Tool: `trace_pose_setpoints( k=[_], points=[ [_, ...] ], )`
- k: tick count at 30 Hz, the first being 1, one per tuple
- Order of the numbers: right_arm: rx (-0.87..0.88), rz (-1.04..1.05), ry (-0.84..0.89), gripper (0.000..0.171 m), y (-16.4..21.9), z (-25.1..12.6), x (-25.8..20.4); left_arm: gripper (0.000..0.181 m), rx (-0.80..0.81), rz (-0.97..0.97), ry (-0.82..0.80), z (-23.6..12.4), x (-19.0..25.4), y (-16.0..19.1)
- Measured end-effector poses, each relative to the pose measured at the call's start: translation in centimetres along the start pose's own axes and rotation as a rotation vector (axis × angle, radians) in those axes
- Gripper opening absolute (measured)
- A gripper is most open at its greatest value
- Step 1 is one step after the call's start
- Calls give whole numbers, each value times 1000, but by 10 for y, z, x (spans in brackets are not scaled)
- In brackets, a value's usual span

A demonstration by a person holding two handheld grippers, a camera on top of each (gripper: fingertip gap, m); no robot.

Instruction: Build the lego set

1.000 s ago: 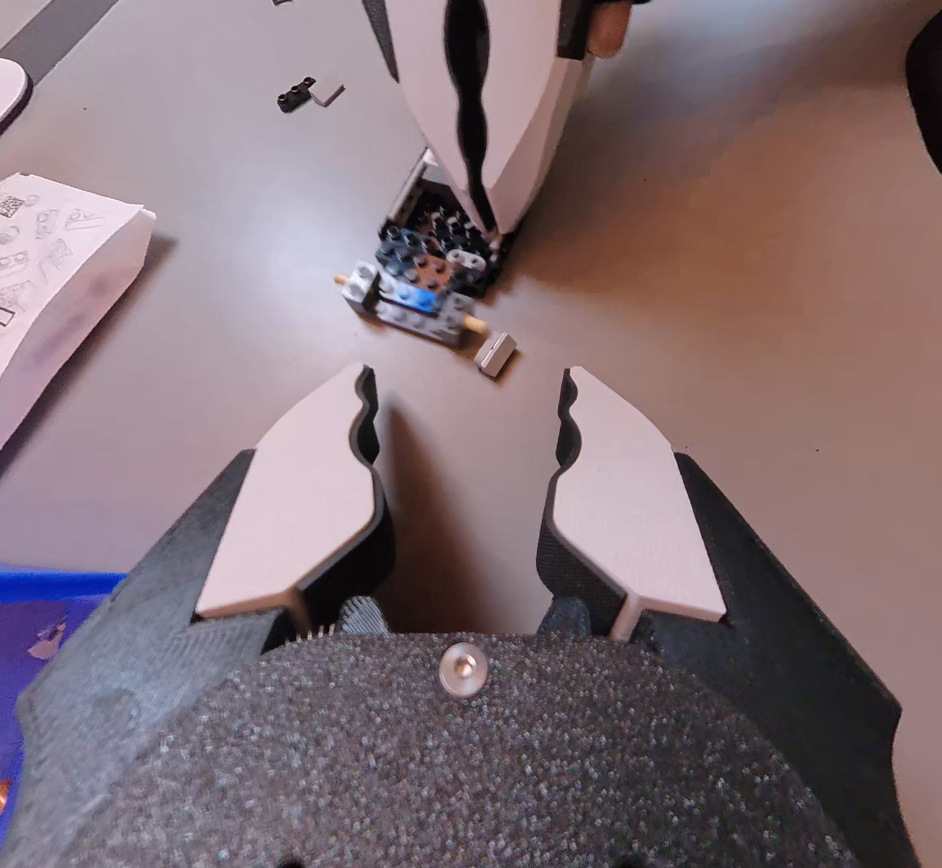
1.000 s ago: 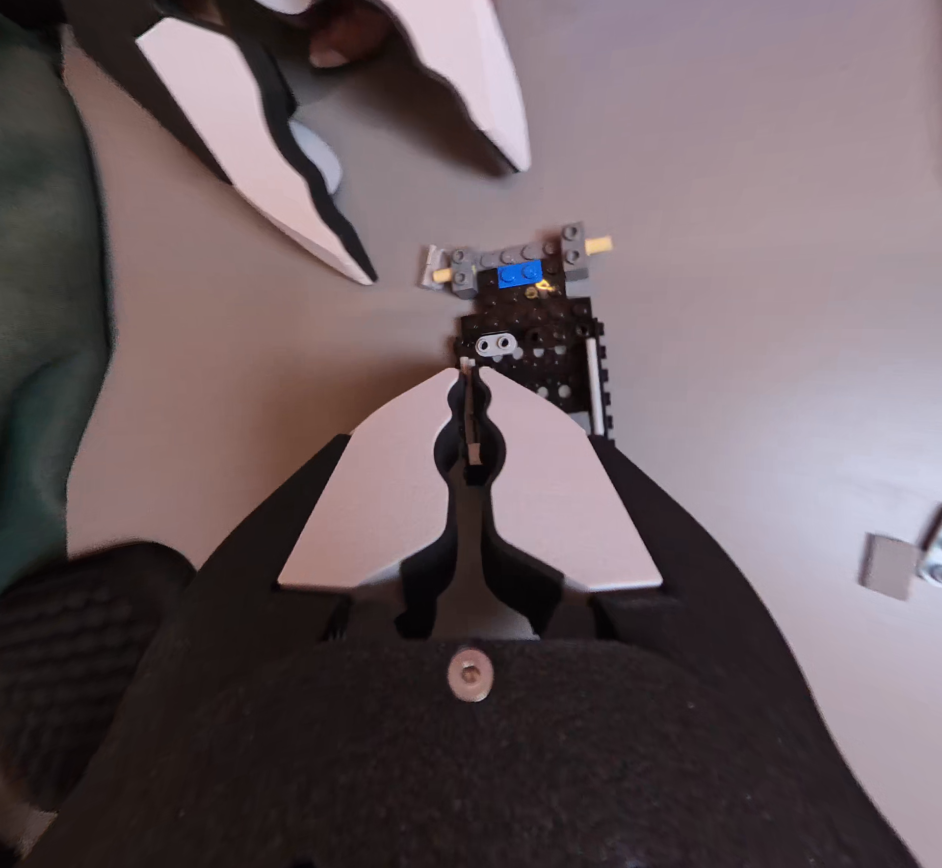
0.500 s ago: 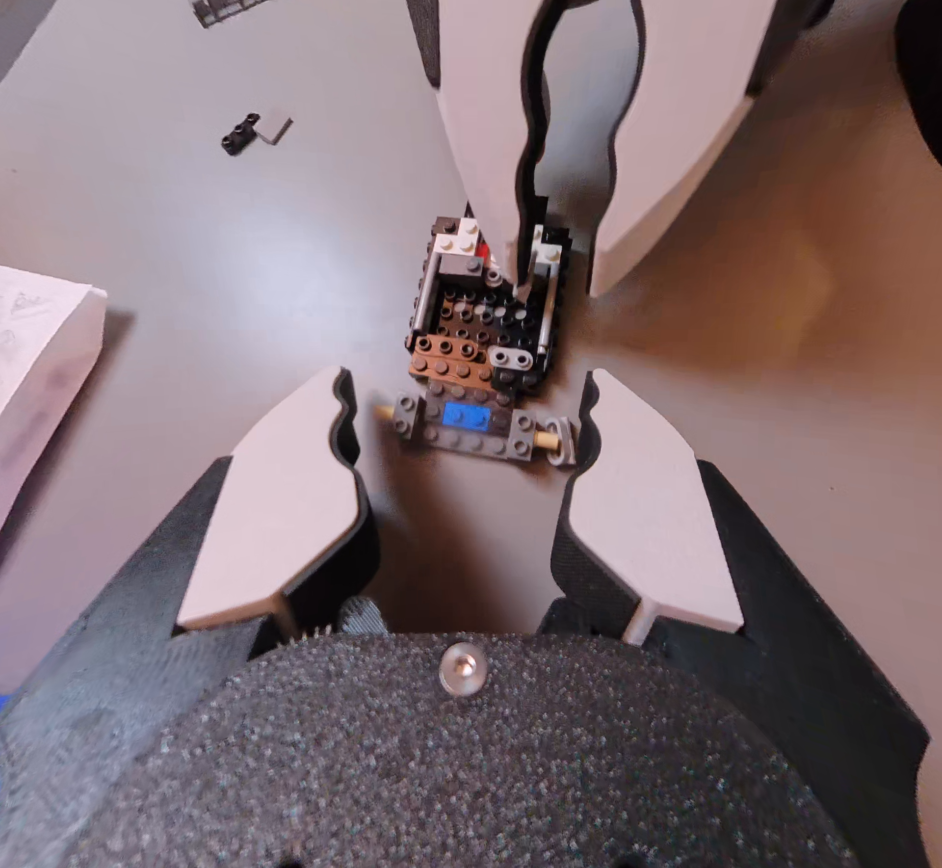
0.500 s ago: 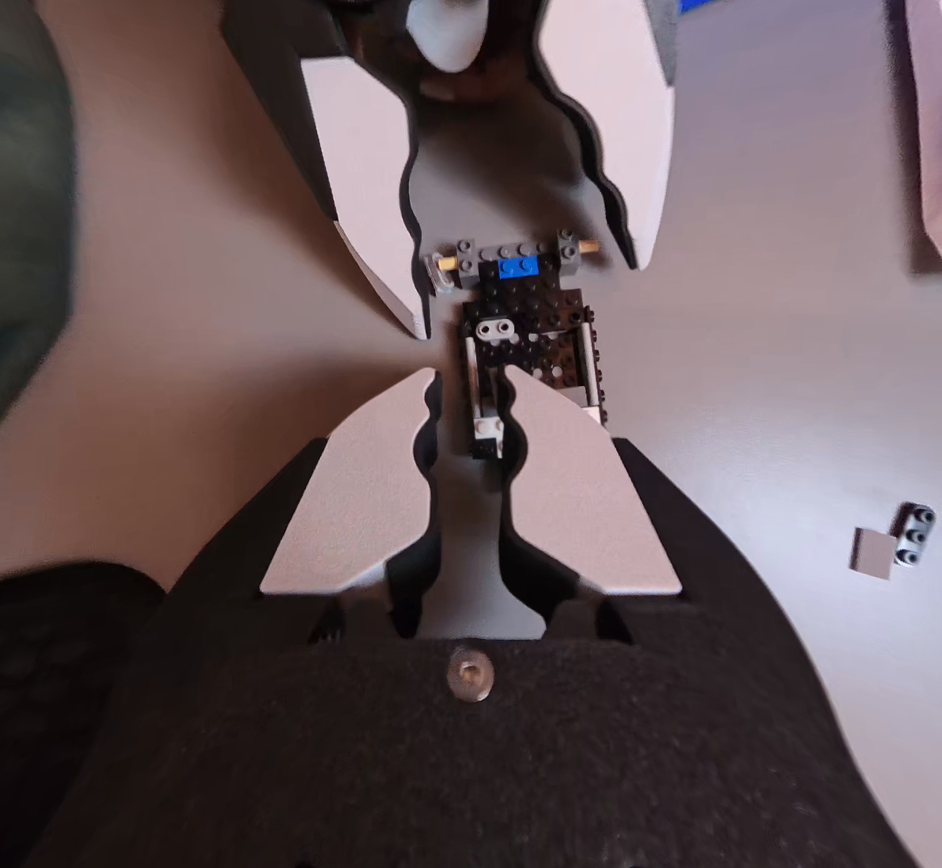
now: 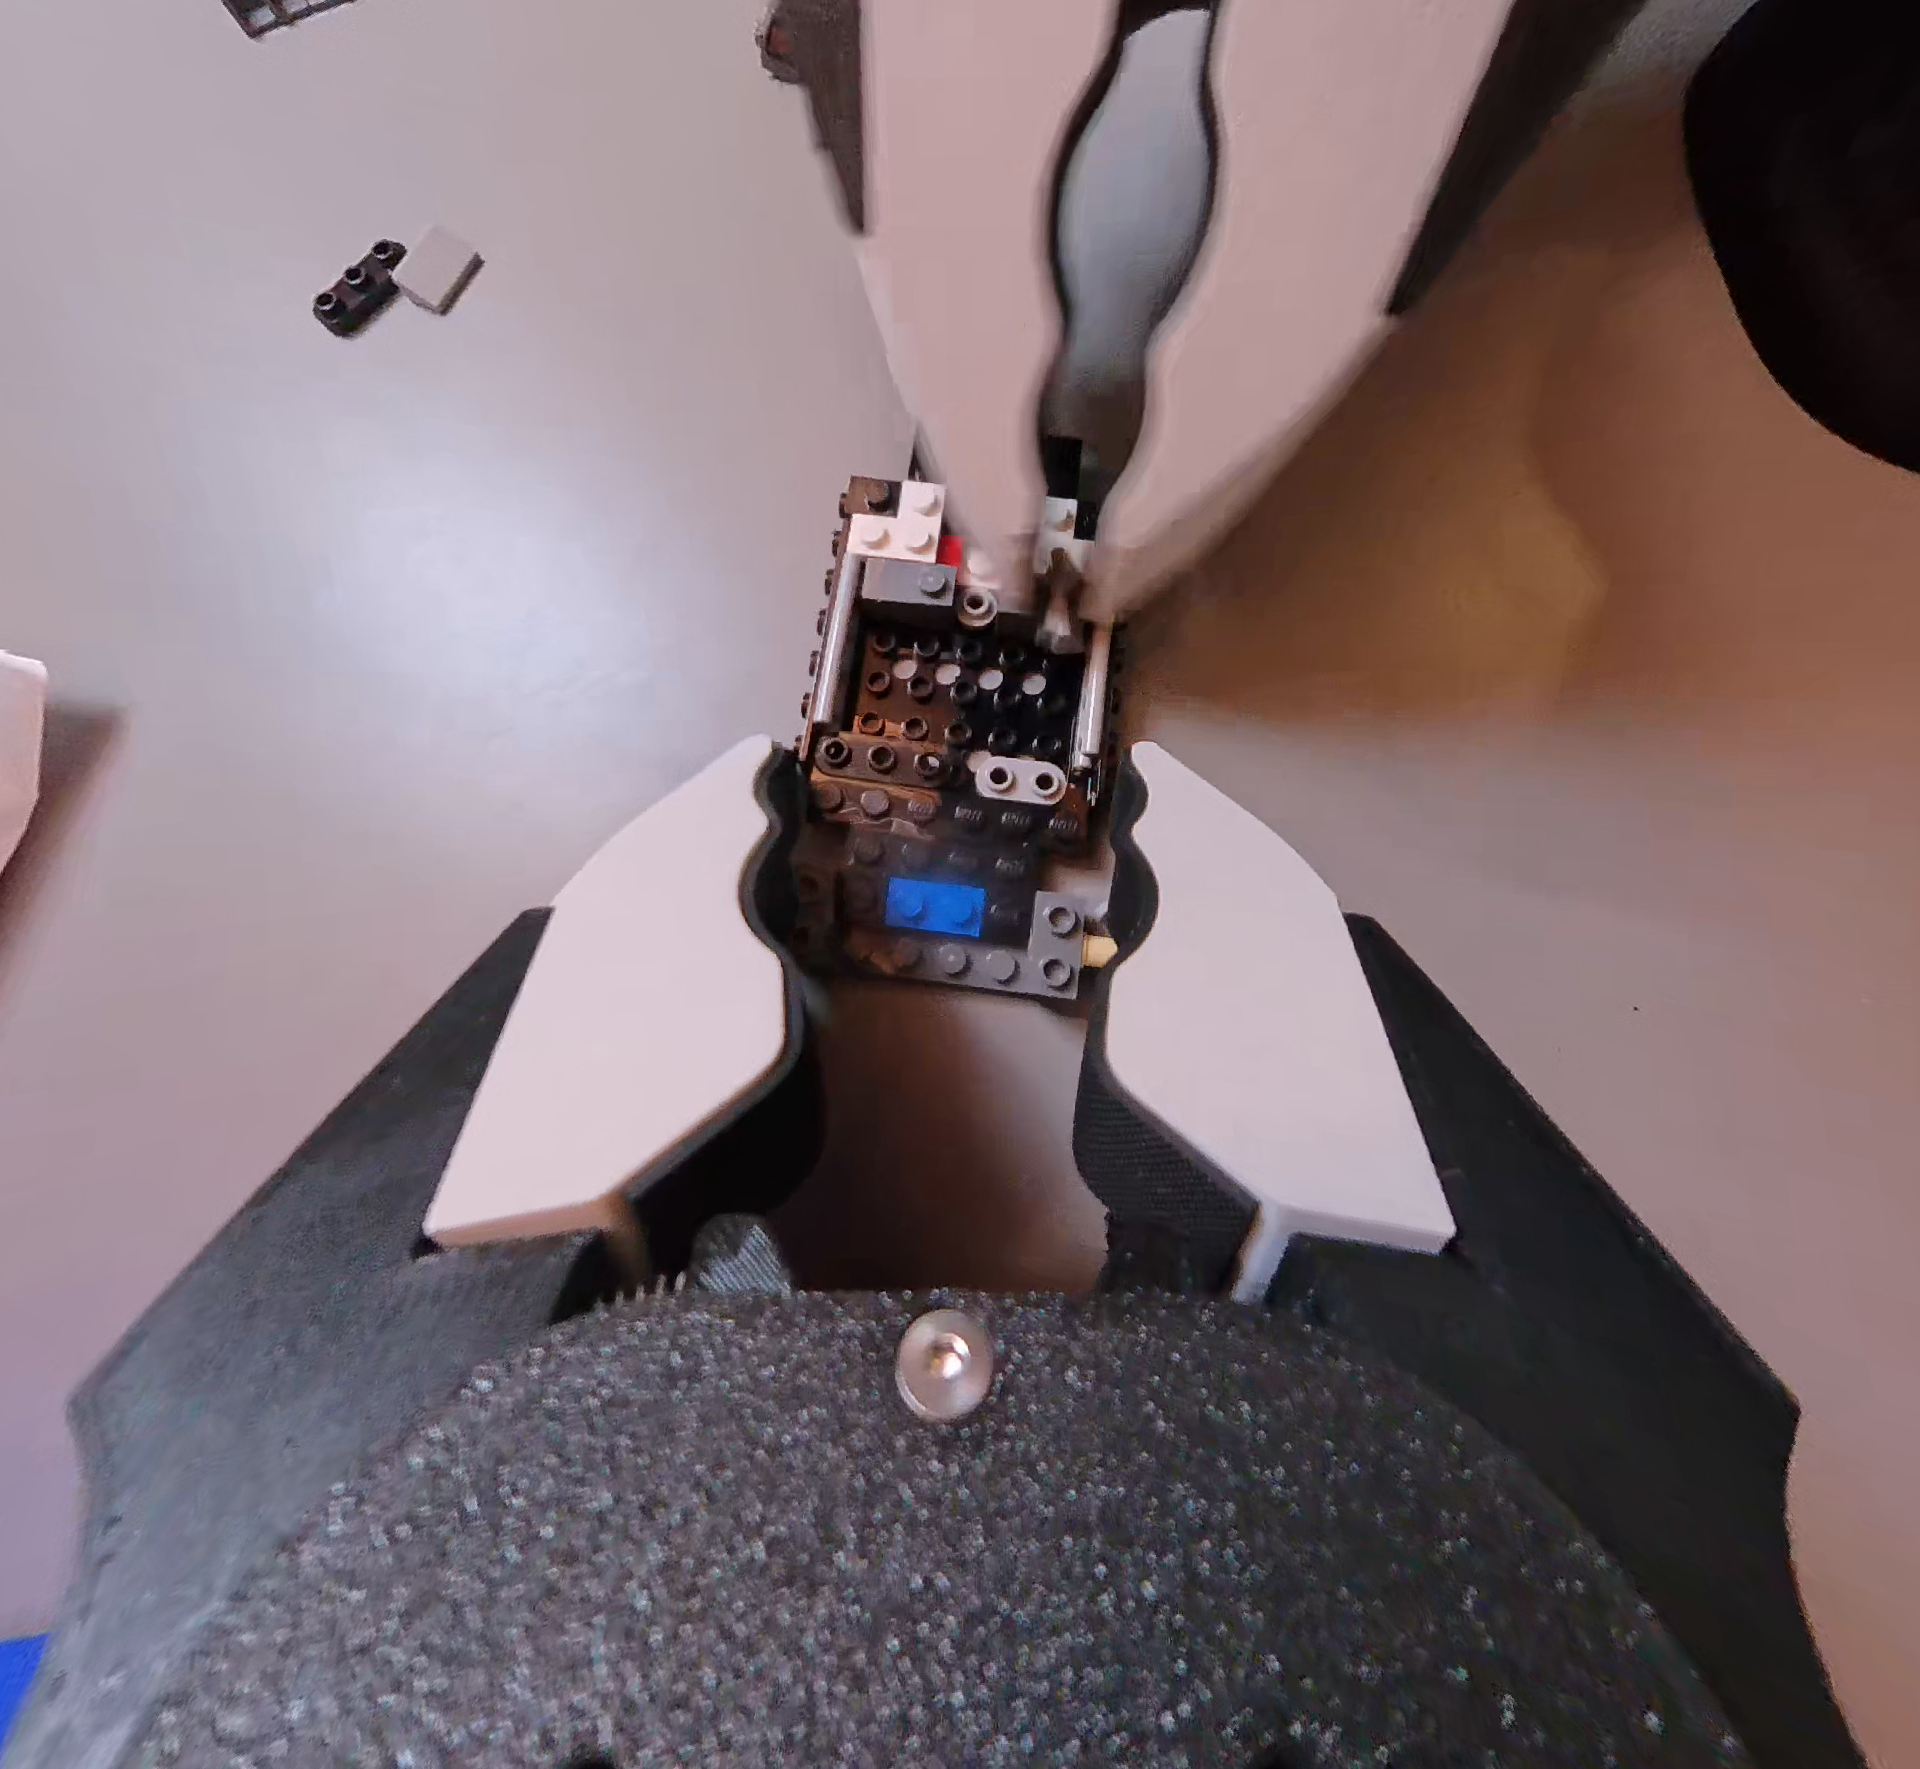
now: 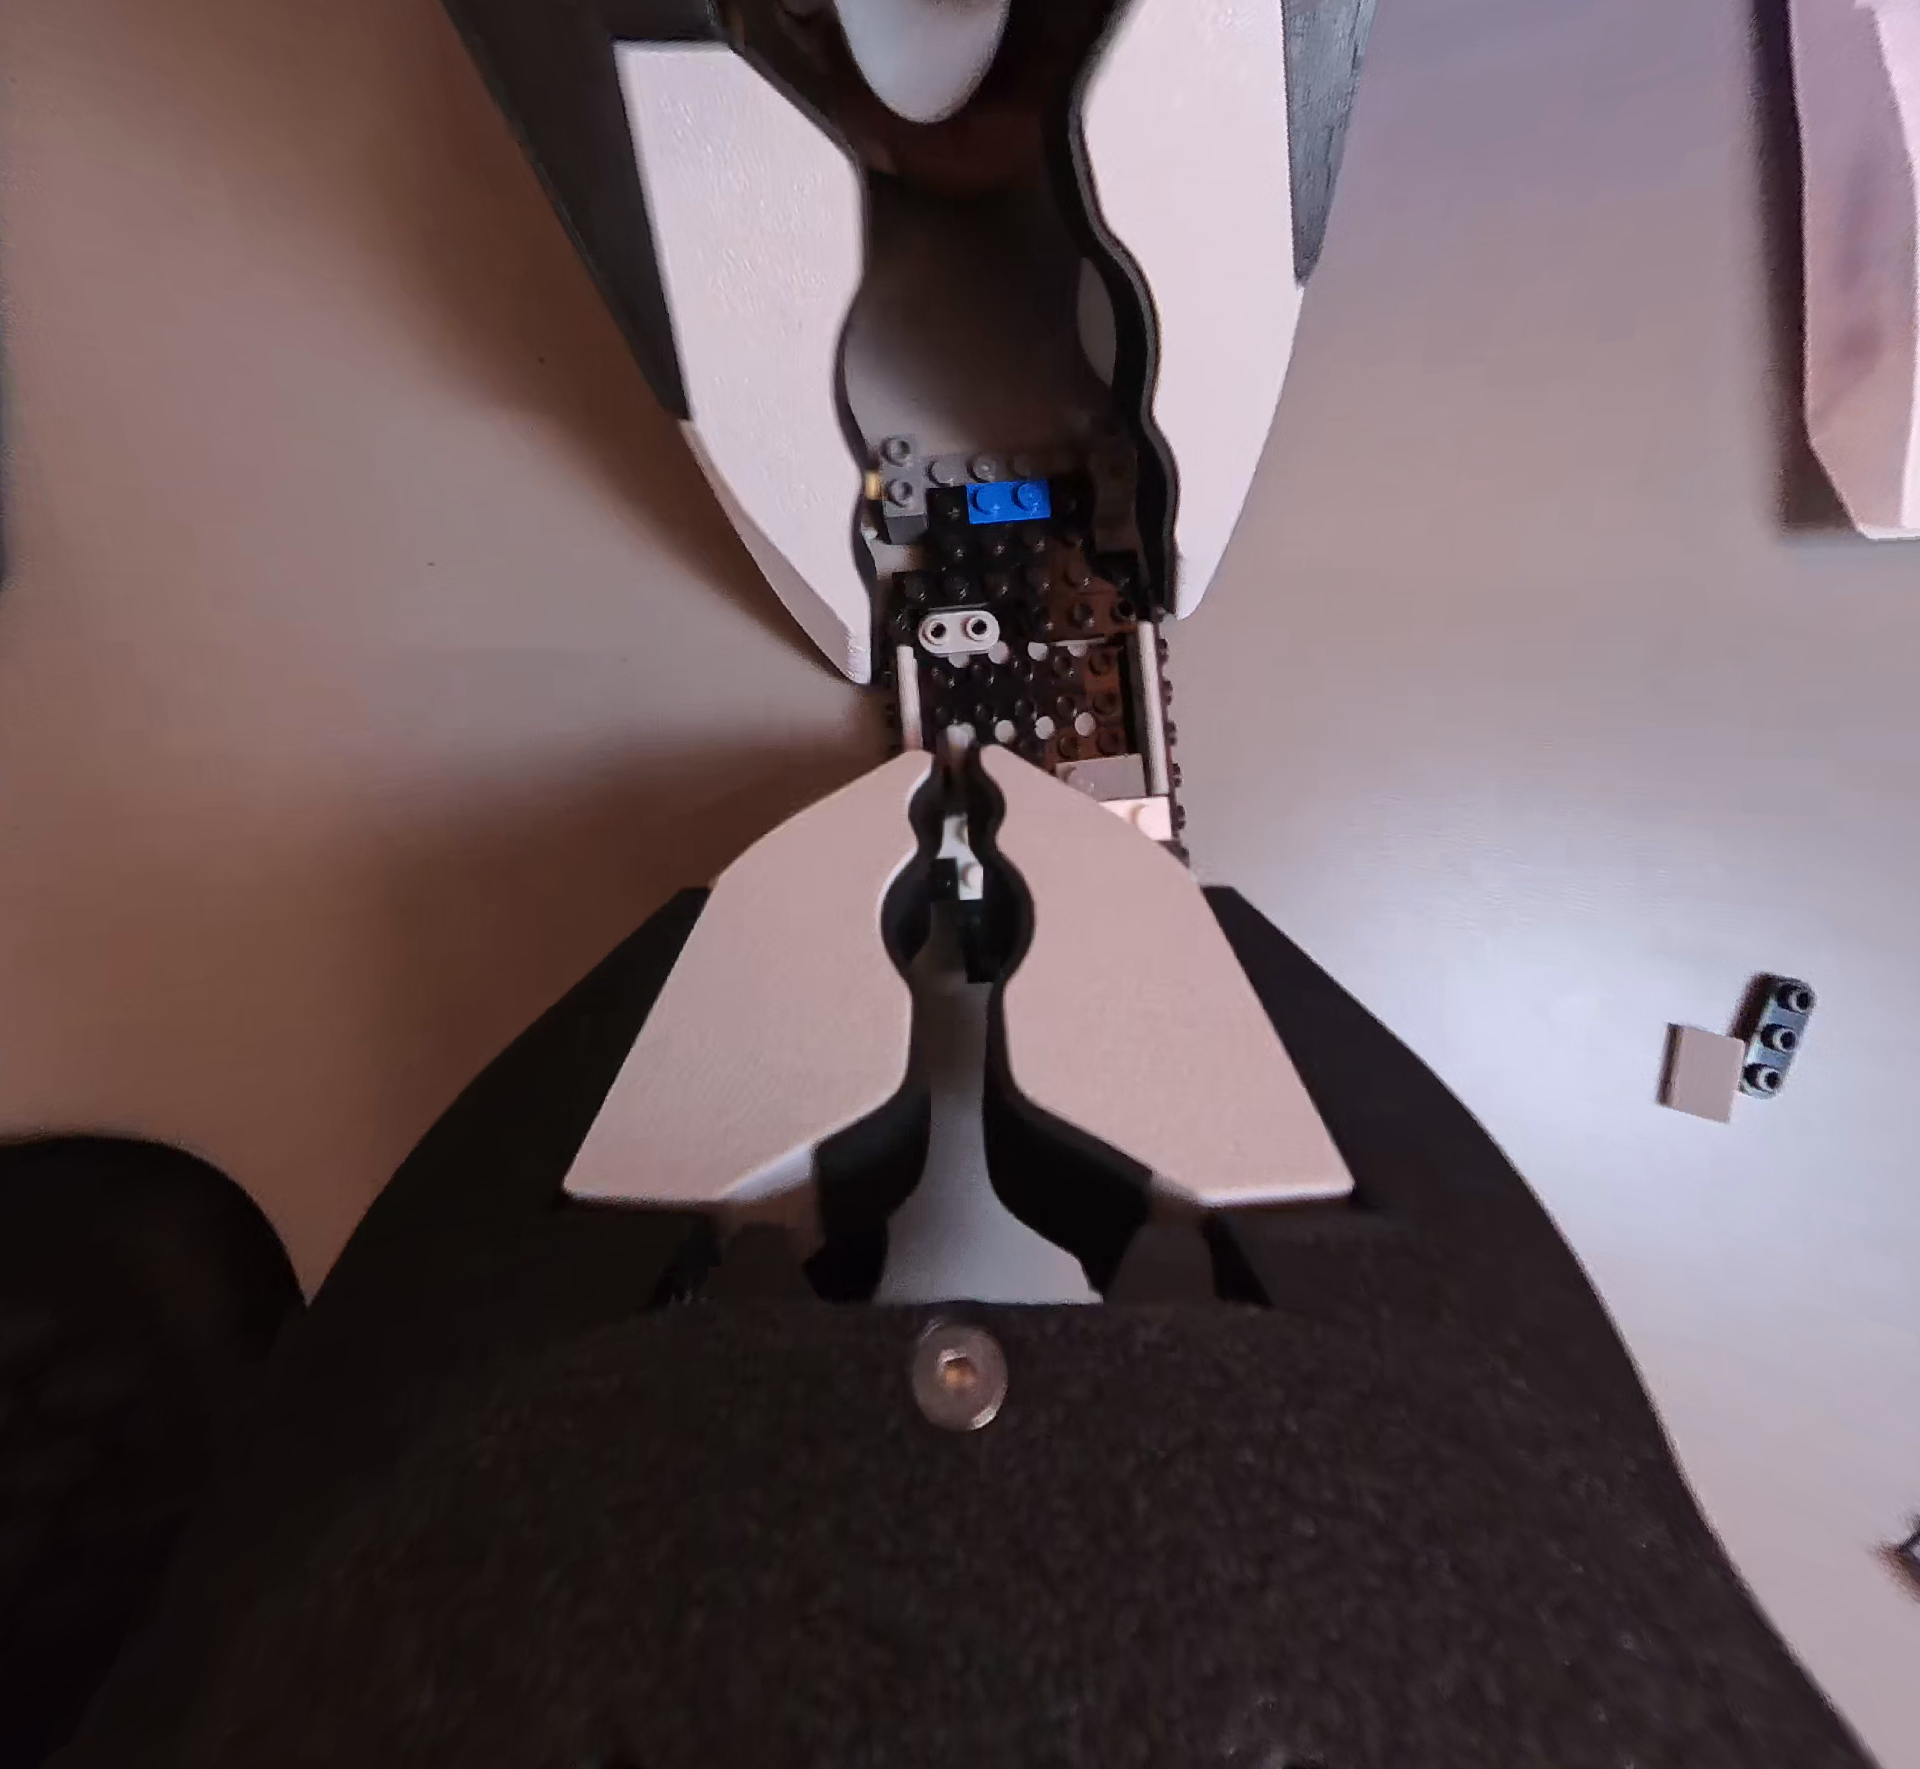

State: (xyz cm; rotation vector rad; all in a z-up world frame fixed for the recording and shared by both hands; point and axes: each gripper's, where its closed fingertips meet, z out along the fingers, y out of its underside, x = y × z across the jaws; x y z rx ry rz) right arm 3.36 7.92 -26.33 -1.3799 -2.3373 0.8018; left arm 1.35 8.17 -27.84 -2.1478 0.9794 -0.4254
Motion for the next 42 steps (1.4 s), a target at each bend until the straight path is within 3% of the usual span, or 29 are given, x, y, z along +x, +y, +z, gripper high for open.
trace_pose_setpoints(
  k=[8, 11, 13, 17, 22, 28, 35, 42],
  points=[
    [91, 10, 16, 3, -2, -31, -26, 57, 17, -6, -40, -1, -4, -1],
    [-4, 46, 101, 28, 19, -22, -23, 57, 40, -10, -87, 0, -13, -3],
    [44, 70, 110, 31, 15, -20, -25, 66, 61, -23, -92, -4, -15, -7],
    [156, 101, 134, 32, -3, -28, -25, 66, 122, -40, -125, -33, -19, -15],
    [2, 61, 83, 37, 10, -7, -40, 51, 33, -29, -29, -50, 3, 6],
    [-8, 52, 65, 39, -3, 15, -47, 37, -56, 62, 34, -31, 35, 26],
    [73, 85, 142, 28, -26, 18, -32, 11, -37, 50, 49, -26, 41, 23],
    [171, 133, 89, 24, -44, 21, -41, 10, 55, 247, 12, -41, 45, 11]
  ],
)
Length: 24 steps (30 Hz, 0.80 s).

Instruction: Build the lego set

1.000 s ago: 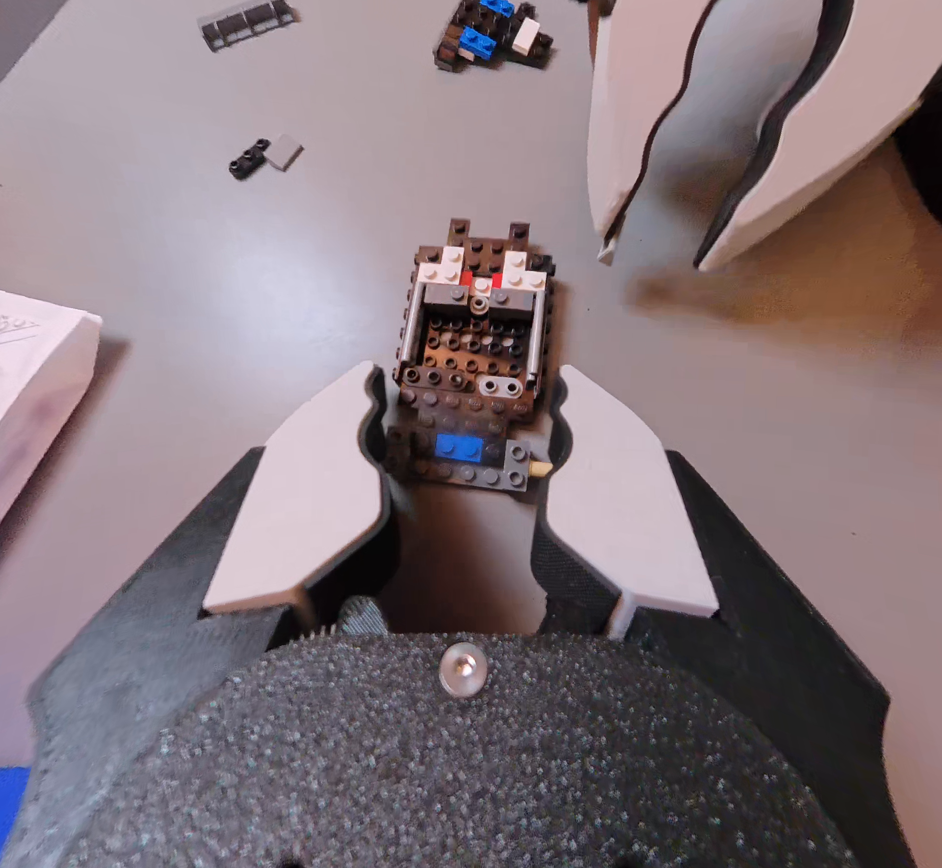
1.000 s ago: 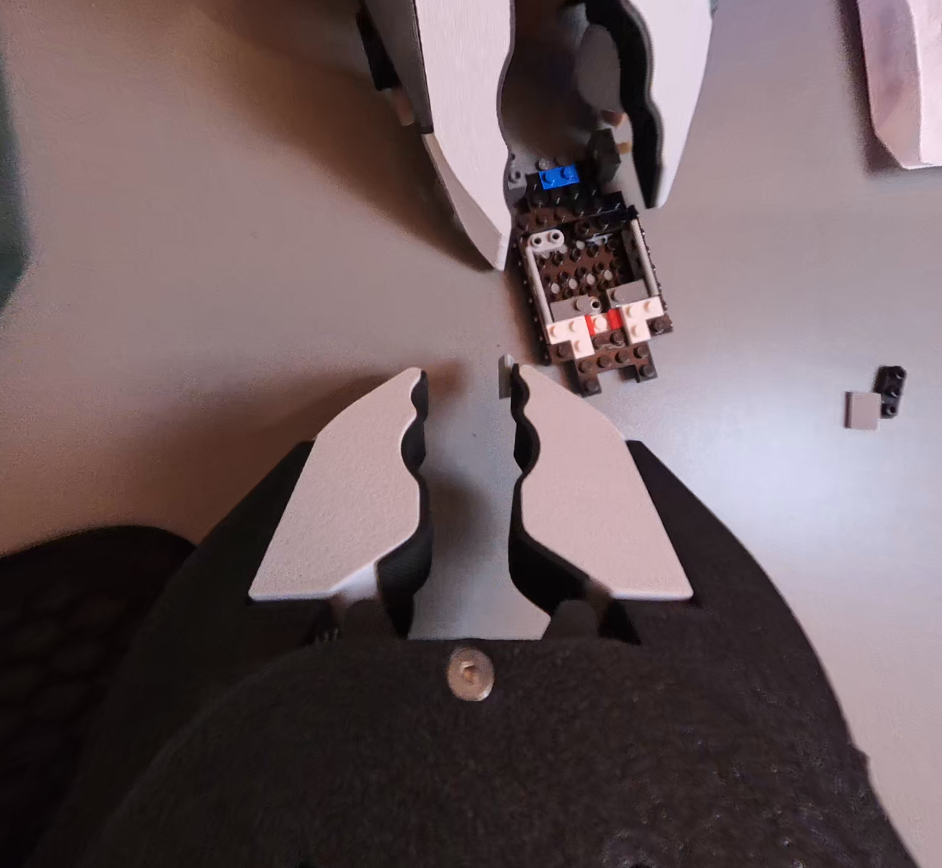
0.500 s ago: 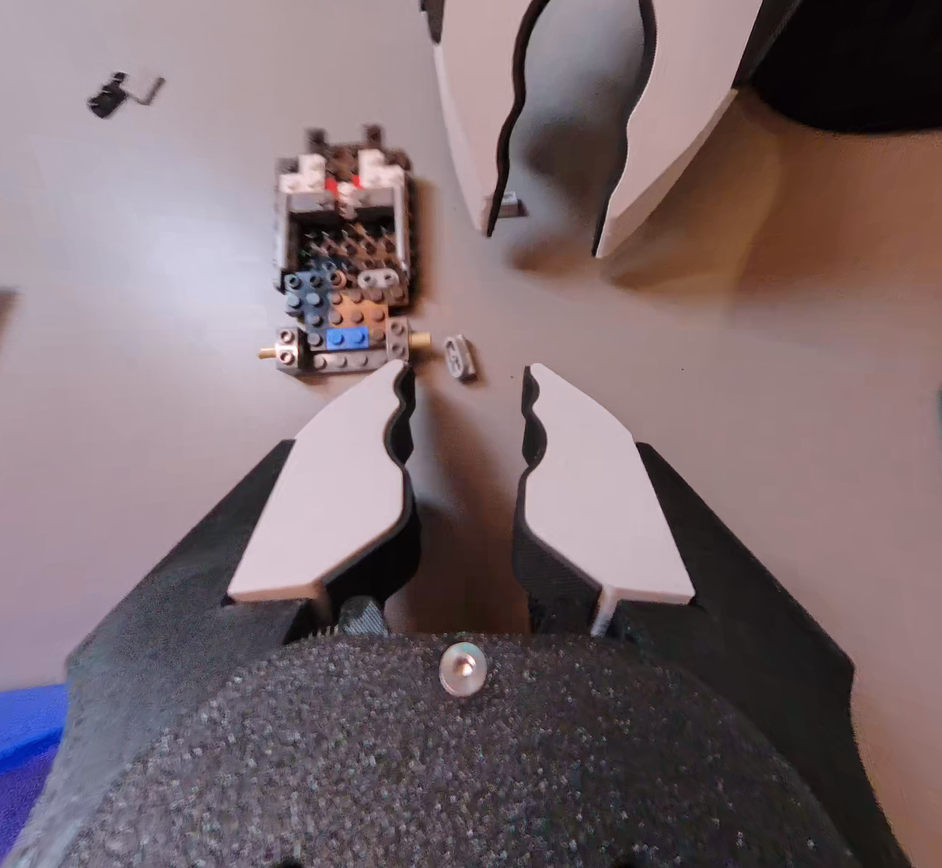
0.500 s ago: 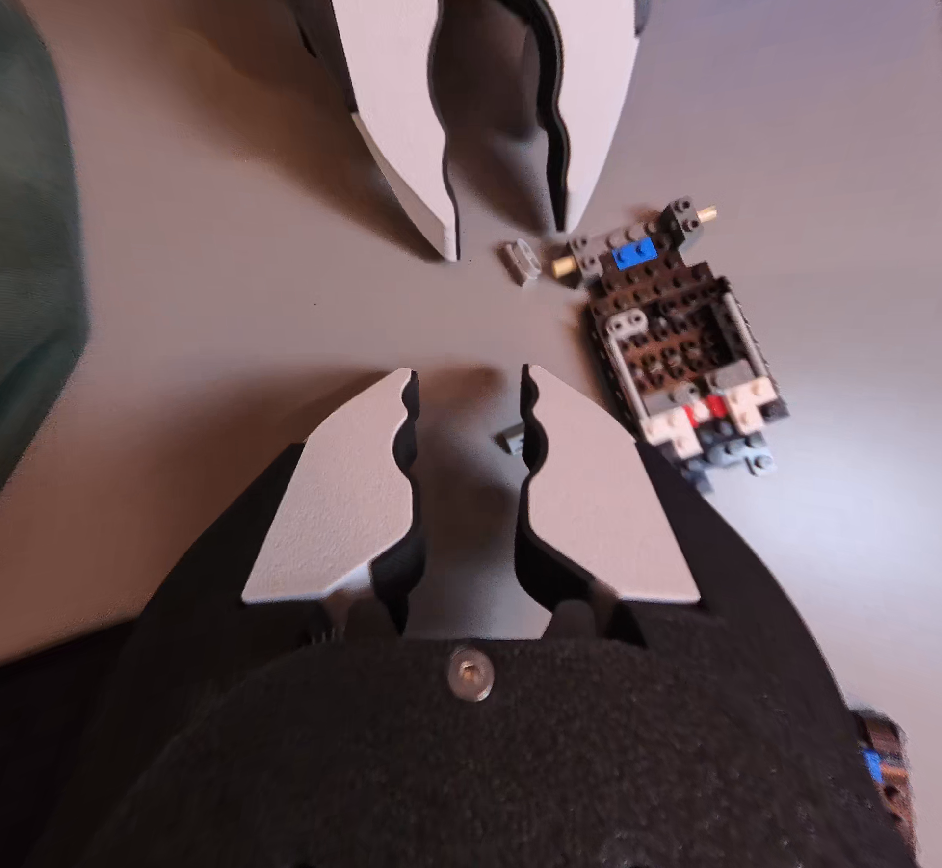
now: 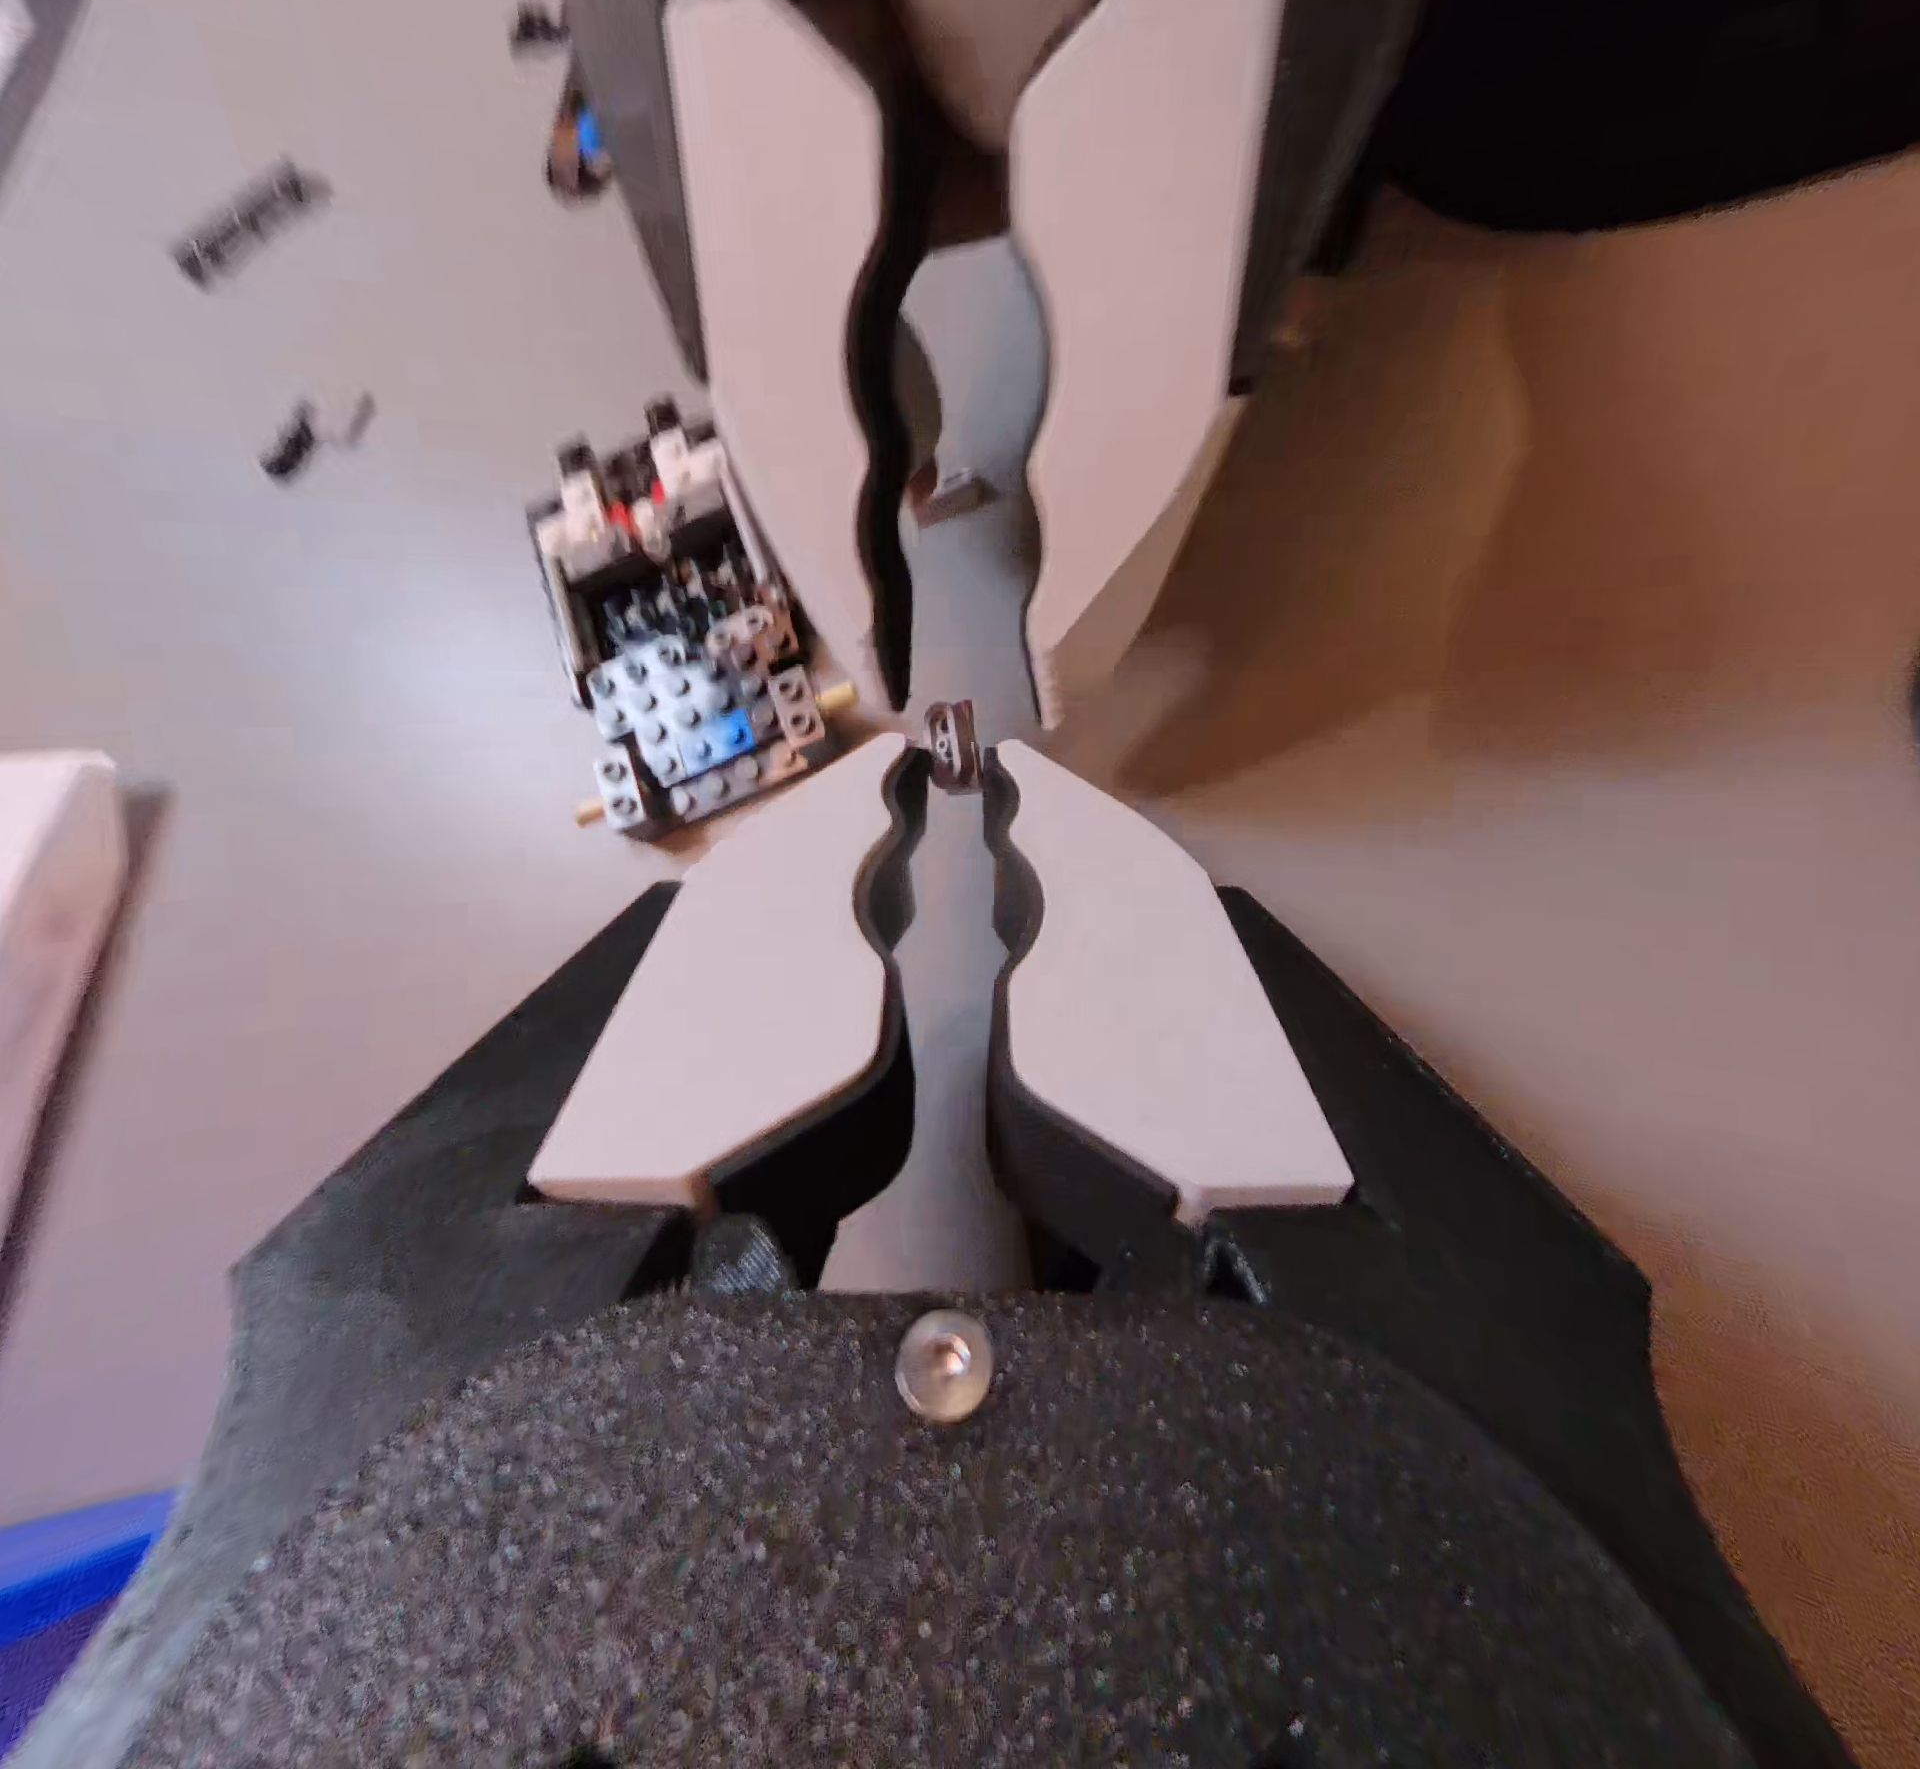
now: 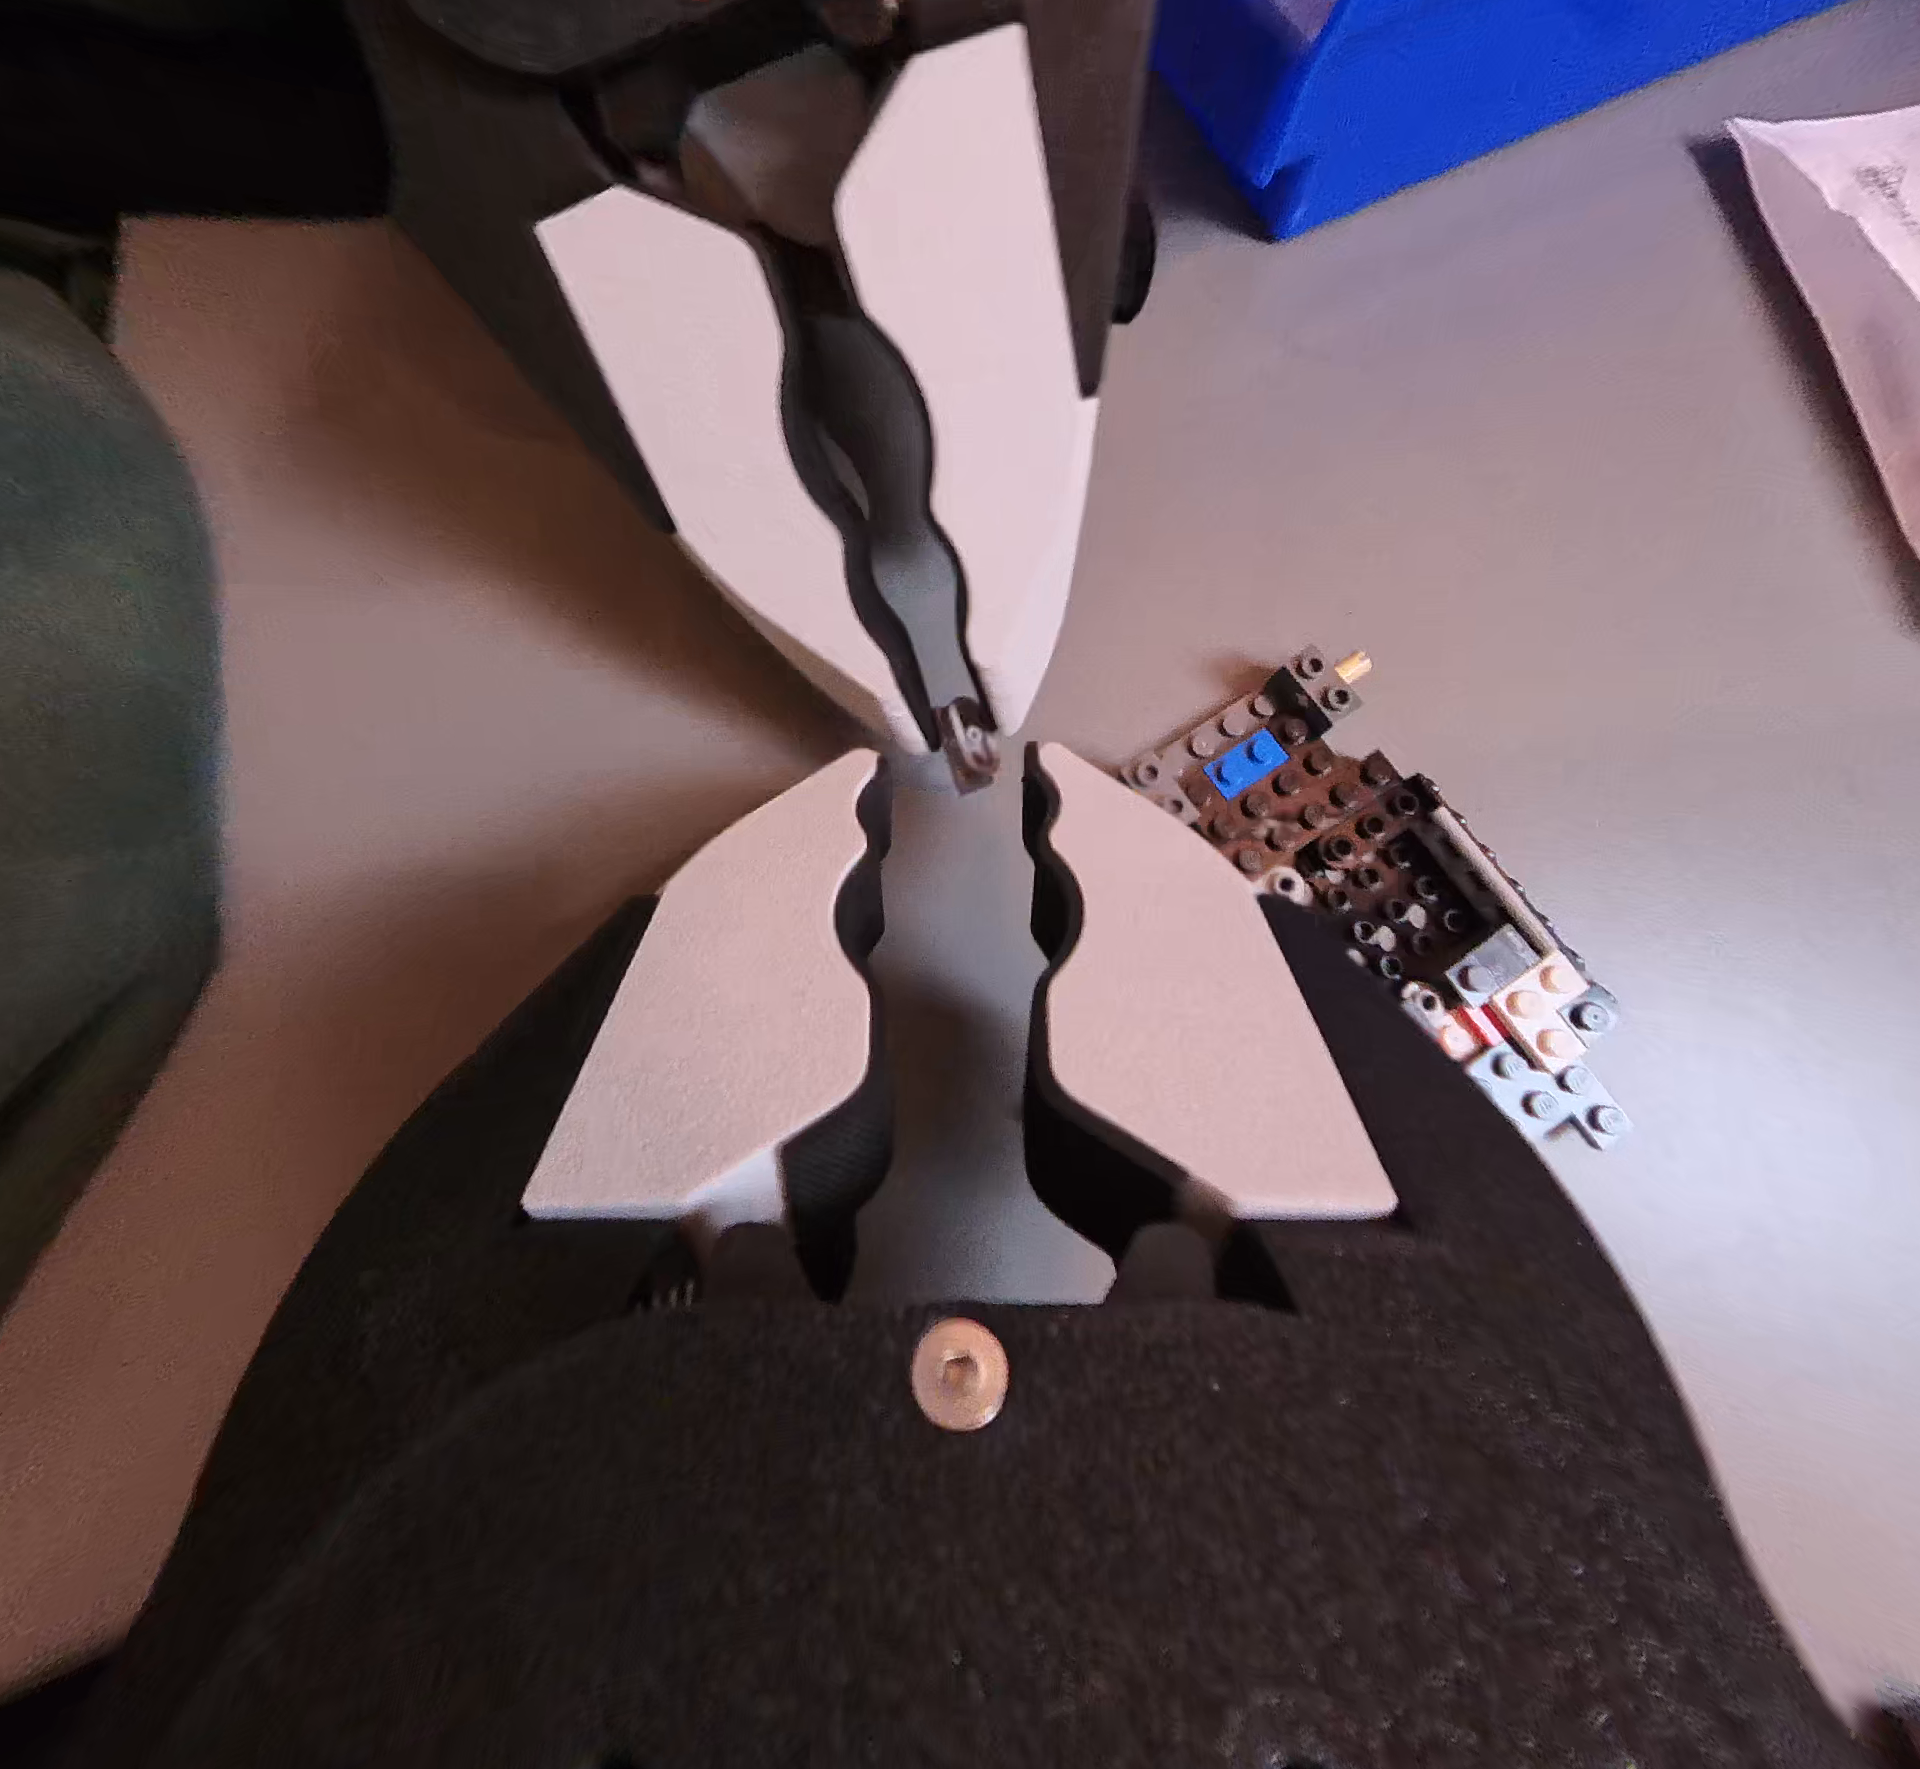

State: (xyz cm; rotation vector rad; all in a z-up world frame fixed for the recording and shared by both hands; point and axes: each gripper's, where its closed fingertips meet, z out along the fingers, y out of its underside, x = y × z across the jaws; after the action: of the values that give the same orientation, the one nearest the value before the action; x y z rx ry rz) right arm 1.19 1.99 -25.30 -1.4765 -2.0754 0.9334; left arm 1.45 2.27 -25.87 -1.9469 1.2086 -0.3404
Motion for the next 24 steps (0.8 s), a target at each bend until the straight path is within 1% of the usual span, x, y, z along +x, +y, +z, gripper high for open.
trace_pose_setpoints(
  k=[3, 4, 6, 8, 10, 11, 13, 15, 17, 18, 22, 24],
  points=[
    [77, 83, -83, 20, -10, -6, -5, 9, 52, 161, -65, -9, 1, -14],
    [80, 101, -104, 15, -10, -7, -6, 9, 57, 199, -89, -11, 0, -16],
    [117, 115, -131, 9, -13, -10, -8, 9, 63, 247, -104, -14, 2, -18],
    [162, 129, -131, 9, -17, -12, -7, 9, 79, 264, -121, -17, 0, -21],
    [229, 134, -117, 8, -24, -17, -2, 10, 126, 202, -123, -21, -5, -25],
    [293, 127, -110, 8, -31, -23, 0, 14, 171, 135, -116, -23, -9, -28],
    [457, 104, -106, 8, -50, -40, 1, 18, 301, -53, -17, -31, -12, -37],
    [591, 58, -79, 8, -65, -56, 0, 20, 461, -241, 134, -44, -10, -54],
    [655, 13, -56, 8, -73, -62, -3, 18, 599, -352, 197, -60, -16, -69],
    [674, -6, -45, 8, -75, -64, -4, 15, 639, -374, 223, -65, -16, -74],
    [707, -62, -26, 8, -81, -64, -8, 7, 678, -385, 285, -71, -9, -79],
    [706, -83, -13, 8, -81, -64, -9, 9, 695, -407, 316, -74, -7, -82]
  ],
)
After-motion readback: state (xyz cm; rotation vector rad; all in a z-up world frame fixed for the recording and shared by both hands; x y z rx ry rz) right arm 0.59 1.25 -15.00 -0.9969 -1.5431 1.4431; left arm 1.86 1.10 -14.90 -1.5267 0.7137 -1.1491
